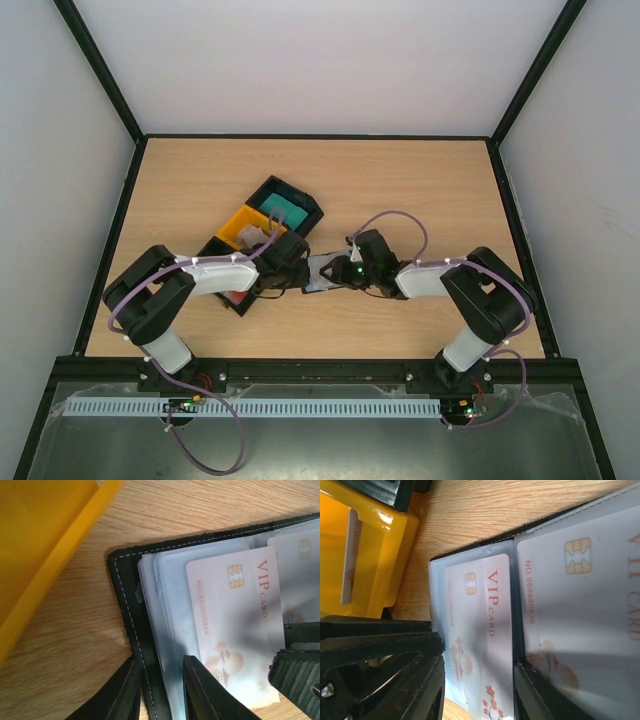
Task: Put the credit cards into the card holder
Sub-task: Insert the credit card into the card holder.
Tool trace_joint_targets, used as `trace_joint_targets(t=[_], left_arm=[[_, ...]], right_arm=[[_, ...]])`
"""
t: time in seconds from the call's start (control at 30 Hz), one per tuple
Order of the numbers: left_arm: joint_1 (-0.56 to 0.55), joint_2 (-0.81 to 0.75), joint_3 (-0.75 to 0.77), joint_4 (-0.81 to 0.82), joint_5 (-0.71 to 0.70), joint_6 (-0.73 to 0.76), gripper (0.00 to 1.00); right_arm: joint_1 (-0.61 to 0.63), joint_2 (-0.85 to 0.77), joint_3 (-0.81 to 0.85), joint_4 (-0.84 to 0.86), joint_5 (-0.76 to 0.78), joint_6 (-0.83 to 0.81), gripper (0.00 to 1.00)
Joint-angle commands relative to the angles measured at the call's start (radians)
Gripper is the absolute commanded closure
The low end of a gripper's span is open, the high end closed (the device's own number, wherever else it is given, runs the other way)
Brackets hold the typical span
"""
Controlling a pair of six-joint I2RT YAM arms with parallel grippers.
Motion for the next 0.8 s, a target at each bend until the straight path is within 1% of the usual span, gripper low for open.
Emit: trace_joint_targets(t=[0.0, 0.13, 0.27, 0.33, 0.4, 0.57, 0.77], left_arm=[[-0.008, 0.002, -0.017, -0.006, 0.023, -0.002, 0.74], [-0.007, 0.010, -0.014, 0.000, 0.032, 0.000, 0.75], [-0.008, 0.012, -0.019, 0.019, 0.055, 0.007, 0.75], [-0.008, 0.007, -0.021, 0.025, 0.060, 0.012, 0.75], [-0.007, -0.004, -0.019, 0.019, 0.052, 0.021, 0.74], [-0.004, -0.043, -0.016, 0.012, 0.051, 0.044, 0.68], [0.001, -0.082, -0.004, -0.005, 0.050, 0.056, 0.59]], right_arm=[[0.041, -0.004, 0.051, -0.168, 0.137, -0.034, 0.62], [0.082, 0.028, 0.107, -0.242, 0.193, -0.064, 0.68], [0.112, 0.036, 0.171, -0.330, 0.233, -0.119, 0.68], [0.113, 0.025, 0.196, -0.377, 0.268, -0.144, 0.64], [0.113, 0.002, 0.222, -0.436, 0.335, -0.164, 0.60], [0.109, -0.095, 0.252, -0.533, 0.511, -0.164, 0.42], [0.102, -0.179, 0.250, -0.611, 0.740, -0.165, 0.35]])
